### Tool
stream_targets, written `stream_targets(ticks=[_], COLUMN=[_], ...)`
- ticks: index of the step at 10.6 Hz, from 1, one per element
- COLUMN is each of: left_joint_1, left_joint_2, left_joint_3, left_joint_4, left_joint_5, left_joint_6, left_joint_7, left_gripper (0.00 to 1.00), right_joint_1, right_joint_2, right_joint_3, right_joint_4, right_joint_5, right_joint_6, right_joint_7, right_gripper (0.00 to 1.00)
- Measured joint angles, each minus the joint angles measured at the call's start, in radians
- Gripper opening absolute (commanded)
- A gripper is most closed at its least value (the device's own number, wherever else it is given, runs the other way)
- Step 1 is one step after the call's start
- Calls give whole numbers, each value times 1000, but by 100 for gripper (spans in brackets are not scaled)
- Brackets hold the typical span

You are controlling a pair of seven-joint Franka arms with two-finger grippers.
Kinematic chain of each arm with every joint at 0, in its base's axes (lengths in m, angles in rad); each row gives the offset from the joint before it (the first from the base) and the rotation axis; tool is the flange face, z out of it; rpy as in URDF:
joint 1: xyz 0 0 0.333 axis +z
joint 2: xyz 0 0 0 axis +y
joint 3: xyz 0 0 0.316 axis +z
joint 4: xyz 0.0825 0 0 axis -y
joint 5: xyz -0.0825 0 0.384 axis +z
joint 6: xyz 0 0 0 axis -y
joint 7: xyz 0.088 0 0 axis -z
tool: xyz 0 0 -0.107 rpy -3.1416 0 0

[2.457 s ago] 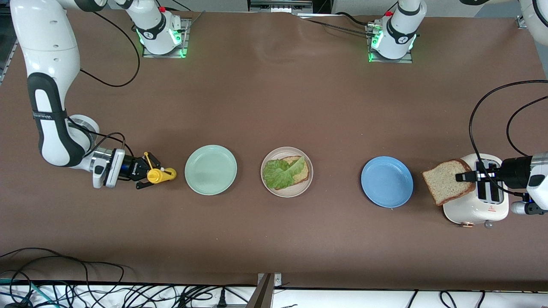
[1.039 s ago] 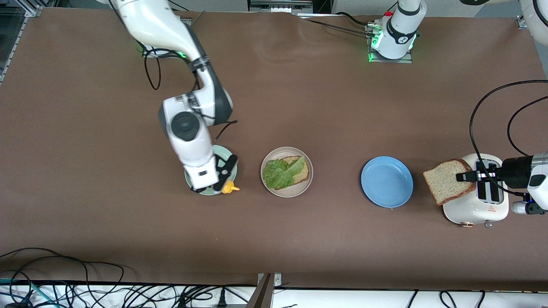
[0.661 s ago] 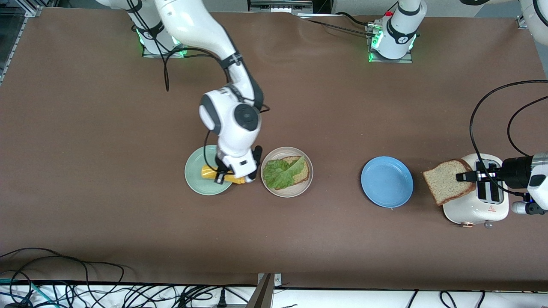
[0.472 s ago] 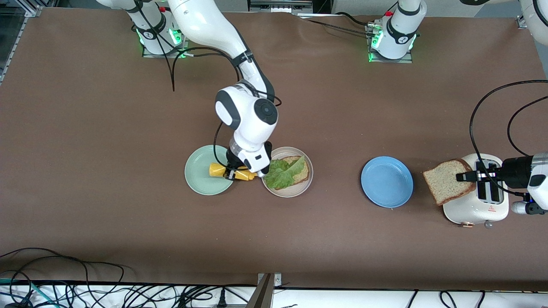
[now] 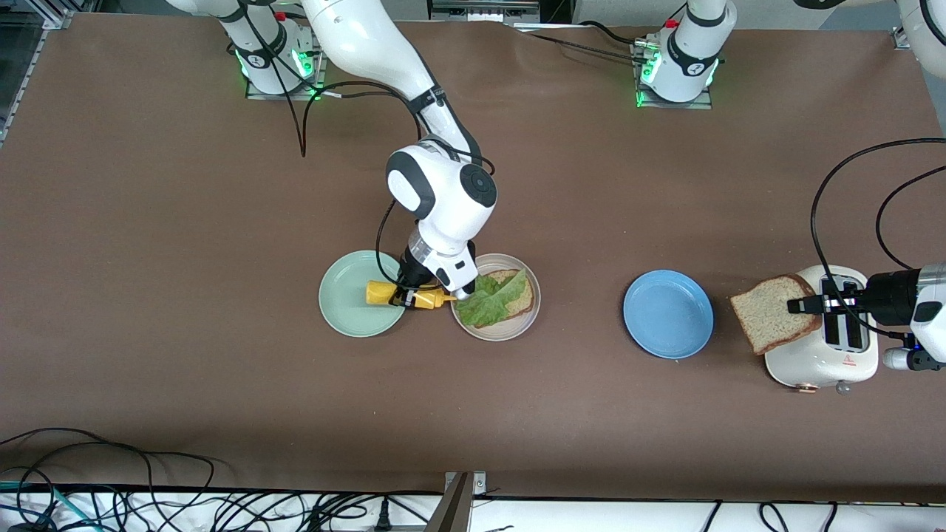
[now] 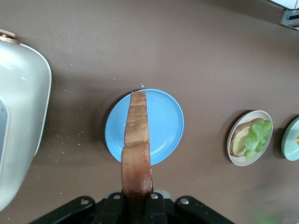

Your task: Make sandwich on beige plate with both arms

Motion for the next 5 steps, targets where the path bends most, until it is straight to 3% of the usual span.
stream_targets(ticks=[5], left_joint_1=[0], left_joint_2=[0], left_joint_3=[0], left_joint_4=[0], left_joint_5=[0], left_joint_6=[0], left_joint_7=[0], left_gripper=[0], right_joint_1=[-180], right_joint_2=[-126], right_joint_3=[-27], right_joint_4=[33], right_joint_5=[328], right_joint_6=[-1], right_joint_7=[-50], right_gripper=[0])
